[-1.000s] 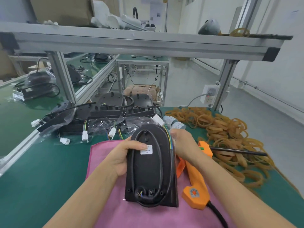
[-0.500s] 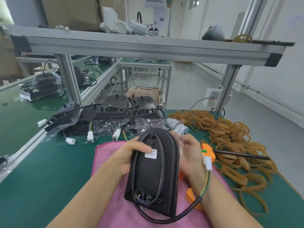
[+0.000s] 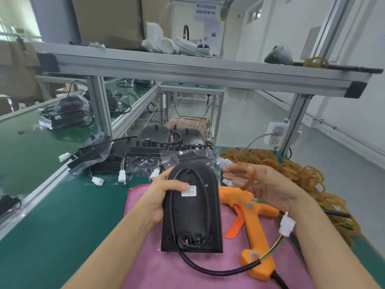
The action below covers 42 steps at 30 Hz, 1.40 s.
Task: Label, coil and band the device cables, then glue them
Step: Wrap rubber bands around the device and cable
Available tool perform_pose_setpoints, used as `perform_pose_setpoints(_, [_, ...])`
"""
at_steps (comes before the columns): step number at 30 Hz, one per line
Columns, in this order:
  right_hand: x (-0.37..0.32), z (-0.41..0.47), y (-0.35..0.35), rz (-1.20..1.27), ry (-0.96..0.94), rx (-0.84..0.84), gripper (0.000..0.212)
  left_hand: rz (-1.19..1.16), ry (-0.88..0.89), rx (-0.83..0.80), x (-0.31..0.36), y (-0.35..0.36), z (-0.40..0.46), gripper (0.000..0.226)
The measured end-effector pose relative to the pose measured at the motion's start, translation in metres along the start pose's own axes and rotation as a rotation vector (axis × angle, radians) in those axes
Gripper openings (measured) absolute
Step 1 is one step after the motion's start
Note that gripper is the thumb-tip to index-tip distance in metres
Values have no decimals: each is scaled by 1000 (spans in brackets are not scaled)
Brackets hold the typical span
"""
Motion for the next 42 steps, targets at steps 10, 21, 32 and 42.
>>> perform_pose_setpoints(10, [-11,10,51,-189,24,-277,68,64,76,-12,2,19,-7,56])
perform_pose_setpoints(21, [-5,40,71,-639,-29,129,47,57,218,37,10,11,-12,67])
perform_pose_setpoints(32, [-5,36,74,-545,-131,181,29,1319,860,150,44,74,-28,24])
perform_pose_setpoints(42, [-16,26,78,-716,-188,268,24,2149,633,74,43,132,-5,13])
Point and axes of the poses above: each hand's wrist, its own z-axis towards the middle knuckle, its own y-axis out of the palm, x = y × z, the point moved 5 cm from there along z, towards the middle knuckle, and after that the axes turned 15 degrees about -z, right-handed, at the moved point
